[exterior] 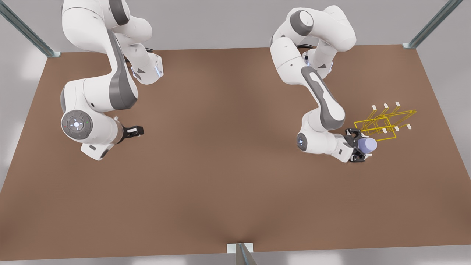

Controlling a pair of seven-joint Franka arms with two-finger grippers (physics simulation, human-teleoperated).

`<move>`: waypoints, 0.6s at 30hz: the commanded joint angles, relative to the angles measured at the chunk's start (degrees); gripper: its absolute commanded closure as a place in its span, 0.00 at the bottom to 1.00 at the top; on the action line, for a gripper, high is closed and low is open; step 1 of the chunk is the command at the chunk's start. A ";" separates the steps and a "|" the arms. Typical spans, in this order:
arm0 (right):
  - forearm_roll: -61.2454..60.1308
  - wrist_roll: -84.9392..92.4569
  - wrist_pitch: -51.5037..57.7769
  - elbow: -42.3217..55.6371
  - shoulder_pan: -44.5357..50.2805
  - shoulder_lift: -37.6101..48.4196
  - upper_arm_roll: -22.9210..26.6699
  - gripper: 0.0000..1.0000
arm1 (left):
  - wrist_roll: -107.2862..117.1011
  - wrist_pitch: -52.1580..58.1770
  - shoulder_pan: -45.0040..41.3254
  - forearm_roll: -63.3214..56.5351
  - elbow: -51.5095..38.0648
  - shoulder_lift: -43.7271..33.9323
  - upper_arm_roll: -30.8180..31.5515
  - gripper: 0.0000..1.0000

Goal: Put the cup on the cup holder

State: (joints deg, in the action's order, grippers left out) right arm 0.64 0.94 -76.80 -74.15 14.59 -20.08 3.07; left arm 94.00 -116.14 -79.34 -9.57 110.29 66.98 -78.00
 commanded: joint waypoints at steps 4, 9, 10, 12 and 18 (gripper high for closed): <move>0.06 -2.26 -2.21 0.50 0.09 -0.65 0.01 0.00 | 6.28 -6.02 1.81 -8.54 6.78 -0.10 -0.58 0.30; 0.06 -1.91 -2.39 0.50 0.09 -0.66 0.01 0.00 | 11.12 -7.52 11.57 -13.11 0.98 -0.27 3.20 0.29; -0.02 -2.00 -2.56 0.58 0.18 -0.66 0.01 0.00 | 11.12 -7.52 11.49 -13.28 1.68 -0.27 3.12 0.29; -0.02 -1.91 -2.65 0.85 0.18 -0.66 0.01 0.00 | 11.21 -11.56 11.66 -14.16 5.11 -0.27 3.03 0.29; -0.02 -1.91 -2.83 0.93 0.26 -1.01 0.01 0.00 | 12.00 -14.99 15.44 -19.34 8.01 -0.71 2.94 0.29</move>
State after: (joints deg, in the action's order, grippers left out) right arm 0.66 -0.32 -79.37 -73.29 14.76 -21.12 3.06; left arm 100.56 -127.01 -64.52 -26.62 117.96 66.27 -74.97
